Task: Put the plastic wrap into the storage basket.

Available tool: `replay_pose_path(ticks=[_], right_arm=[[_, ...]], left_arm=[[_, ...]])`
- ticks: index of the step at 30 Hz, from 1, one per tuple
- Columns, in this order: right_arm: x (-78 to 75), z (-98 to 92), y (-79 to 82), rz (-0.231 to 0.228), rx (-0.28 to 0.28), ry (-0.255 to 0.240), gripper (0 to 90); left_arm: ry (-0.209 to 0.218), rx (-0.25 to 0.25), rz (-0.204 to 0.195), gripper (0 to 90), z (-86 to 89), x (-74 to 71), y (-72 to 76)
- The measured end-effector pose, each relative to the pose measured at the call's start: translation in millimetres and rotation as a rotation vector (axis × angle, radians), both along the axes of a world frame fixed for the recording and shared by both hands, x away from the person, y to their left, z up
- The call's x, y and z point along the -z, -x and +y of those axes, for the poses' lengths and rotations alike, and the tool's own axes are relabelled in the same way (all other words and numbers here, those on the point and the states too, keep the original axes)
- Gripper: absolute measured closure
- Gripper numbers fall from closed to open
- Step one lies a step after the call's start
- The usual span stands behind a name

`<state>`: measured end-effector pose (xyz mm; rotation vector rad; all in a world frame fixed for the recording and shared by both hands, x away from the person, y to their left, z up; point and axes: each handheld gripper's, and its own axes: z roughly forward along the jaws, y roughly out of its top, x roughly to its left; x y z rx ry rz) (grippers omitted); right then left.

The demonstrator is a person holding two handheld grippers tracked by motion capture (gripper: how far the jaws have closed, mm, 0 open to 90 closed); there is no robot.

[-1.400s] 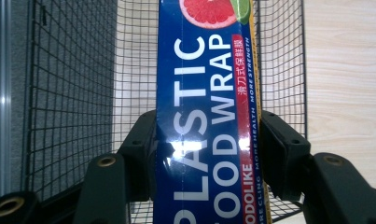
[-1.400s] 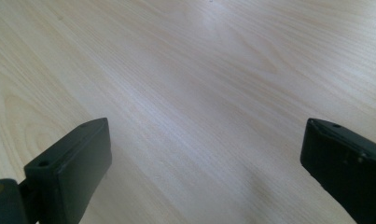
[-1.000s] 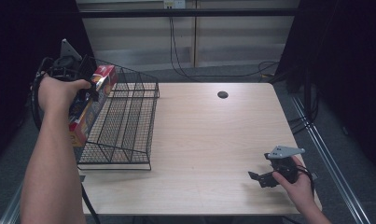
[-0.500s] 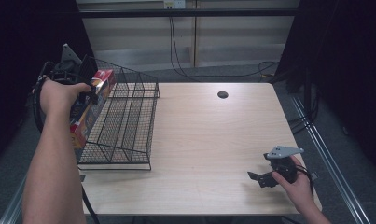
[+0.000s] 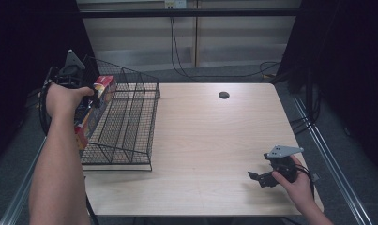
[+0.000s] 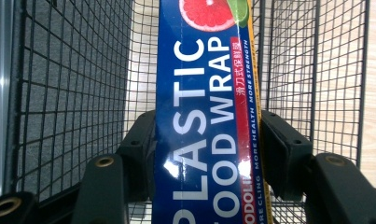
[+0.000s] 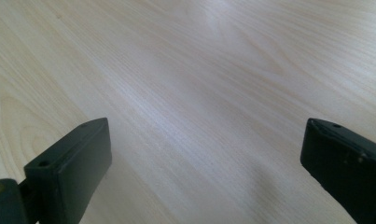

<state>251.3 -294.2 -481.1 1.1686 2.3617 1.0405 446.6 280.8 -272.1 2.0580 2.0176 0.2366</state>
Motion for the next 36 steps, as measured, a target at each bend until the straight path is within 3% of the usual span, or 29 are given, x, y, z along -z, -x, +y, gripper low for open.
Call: replay_pose_path(ticks=[6,14,15,16,18,23,31,36], right_arm=[[0.6,2.2,-0.6,0.000,-0.004,0.005,1.9],[0.9,2.5,-2.9,0.000,-0.009,0.001,1.9],[1.0,2.5,-3.1,0.001,-0.006,0.003,1.9],[1.4,3.1,-3.2,0.004,-0.007,-0.001,1.9],[1.3,3.6,-3.7,0.006,-0.006,0.001,1.9],[0.0,4.6,-2.1,0.005,-0.008,0.003,2.0],[-1.1,-0.2,4.5,-0.001,0.004,0.007,1.9],[-3.2,-0.4,3.4,-0.012,0.008,0.004,1.9]], left_arm=[[0.017,-0.023,0.016,43.4,0.7,6.5,-2.0],[-0.018,-0.052,0.054,41.2,1.8,16.6,-8.8],[0.005,-0.063,-0.006,41.1,0.3,10.9,-8.5],[0.021,-0.064,-0.032,42.5,0.2,5.9,-8.1],[0.012,-0.052,-0.017,40.6,-4.0,-1.1,-8.1],[0.035,-0.039,-0.046,37.2,-13.0,-11.7,-5.0],[0.068,0.001,-0.066,34.1,-32.6,-15.7,0.5],[0.108,0.061,-0.091,32.5,-55.4,-20.2,5.1]])
